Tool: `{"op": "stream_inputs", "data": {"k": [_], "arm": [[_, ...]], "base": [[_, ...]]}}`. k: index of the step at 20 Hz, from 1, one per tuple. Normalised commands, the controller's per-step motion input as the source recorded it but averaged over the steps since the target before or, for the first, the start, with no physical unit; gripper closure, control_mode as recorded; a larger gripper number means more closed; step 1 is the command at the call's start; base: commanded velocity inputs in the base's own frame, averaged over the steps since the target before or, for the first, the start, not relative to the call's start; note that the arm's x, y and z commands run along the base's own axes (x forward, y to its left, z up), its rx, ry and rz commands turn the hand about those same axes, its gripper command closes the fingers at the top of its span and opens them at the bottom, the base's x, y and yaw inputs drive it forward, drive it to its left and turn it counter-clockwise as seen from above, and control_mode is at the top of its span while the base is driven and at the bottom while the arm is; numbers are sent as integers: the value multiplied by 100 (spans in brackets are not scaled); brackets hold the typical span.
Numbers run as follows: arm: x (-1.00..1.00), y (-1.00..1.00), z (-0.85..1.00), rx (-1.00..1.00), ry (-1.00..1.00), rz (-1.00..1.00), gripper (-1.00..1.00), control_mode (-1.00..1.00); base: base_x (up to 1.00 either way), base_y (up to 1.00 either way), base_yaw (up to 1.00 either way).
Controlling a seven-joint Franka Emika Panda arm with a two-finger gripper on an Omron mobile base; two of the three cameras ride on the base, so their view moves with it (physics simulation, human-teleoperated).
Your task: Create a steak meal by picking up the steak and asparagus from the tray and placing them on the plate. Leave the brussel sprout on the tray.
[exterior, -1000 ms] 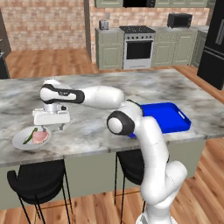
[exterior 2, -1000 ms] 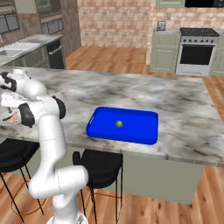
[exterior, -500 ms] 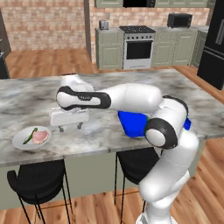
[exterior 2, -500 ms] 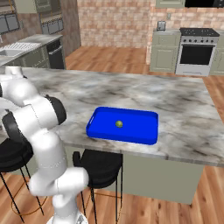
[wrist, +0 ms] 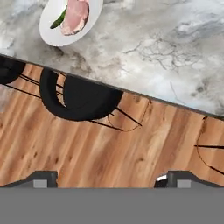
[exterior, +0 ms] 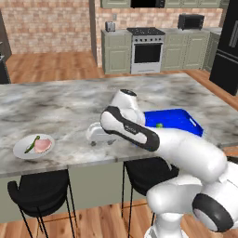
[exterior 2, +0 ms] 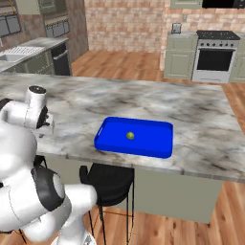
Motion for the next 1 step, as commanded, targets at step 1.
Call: {"op": "stream_inputs", "data": {"k": [1], "arm": [[-9,-73,0,32,0,7,-100,-100]], "base": [[0,0,0]]}}
